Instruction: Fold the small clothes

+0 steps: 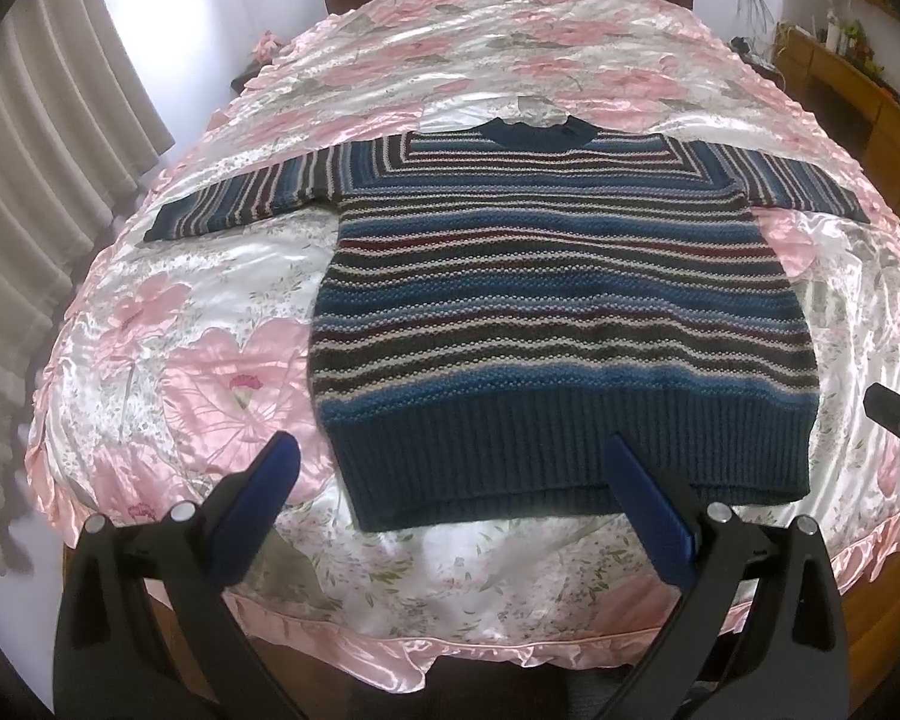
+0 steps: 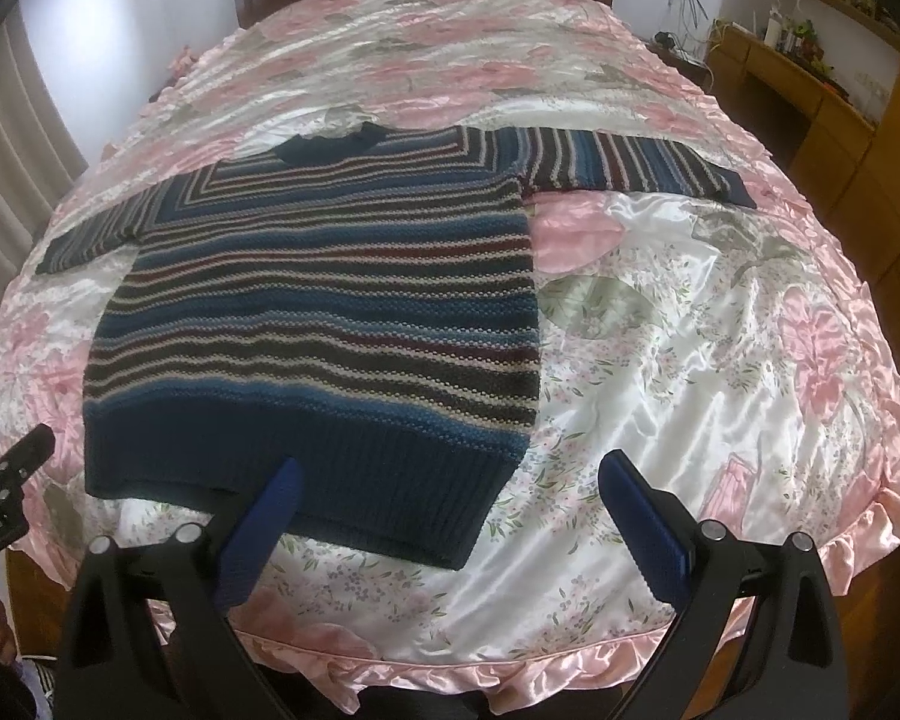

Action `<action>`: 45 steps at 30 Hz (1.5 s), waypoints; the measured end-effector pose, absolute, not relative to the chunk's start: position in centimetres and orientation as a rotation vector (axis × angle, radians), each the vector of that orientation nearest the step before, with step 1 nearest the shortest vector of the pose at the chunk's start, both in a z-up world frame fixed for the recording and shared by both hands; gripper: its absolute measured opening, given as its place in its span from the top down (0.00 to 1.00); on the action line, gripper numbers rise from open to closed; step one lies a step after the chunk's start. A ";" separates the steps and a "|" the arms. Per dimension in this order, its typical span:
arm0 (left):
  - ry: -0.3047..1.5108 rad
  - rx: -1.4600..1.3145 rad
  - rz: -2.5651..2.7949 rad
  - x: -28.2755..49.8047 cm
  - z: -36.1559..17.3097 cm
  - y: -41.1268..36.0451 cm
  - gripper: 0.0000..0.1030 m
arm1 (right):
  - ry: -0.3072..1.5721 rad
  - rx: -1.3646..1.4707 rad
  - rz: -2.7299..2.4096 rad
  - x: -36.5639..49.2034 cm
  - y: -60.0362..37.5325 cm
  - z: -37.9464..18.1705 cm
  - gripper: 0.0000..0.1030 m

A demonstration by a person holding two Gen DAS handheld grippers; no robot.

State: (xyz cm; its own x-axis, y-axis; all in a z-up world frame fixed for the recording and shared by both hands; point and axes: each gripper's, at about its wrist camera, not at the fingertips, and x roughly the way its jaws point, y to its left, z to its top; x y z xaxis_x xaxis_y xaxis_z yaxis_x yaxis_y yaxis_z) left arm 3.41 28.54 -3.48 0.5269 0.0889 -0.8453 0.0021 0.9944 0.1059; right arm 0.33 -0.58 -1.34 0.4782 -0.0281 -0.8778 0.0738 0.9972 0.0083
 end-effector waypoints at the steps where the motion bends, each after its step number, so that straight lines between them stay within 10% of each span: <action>1: 1.014 0.100 0.052 3.4 -3.5 28.5 0.03 | 1.071 0.049 -0.062 0.3 -0.6 -1.4 0.03; 45: 1.024 0.108 0.063 3.7 -4.0 28.7 0.03 | 1.080 0.074 -0.064 0.7 -1.2 -1.9 0.03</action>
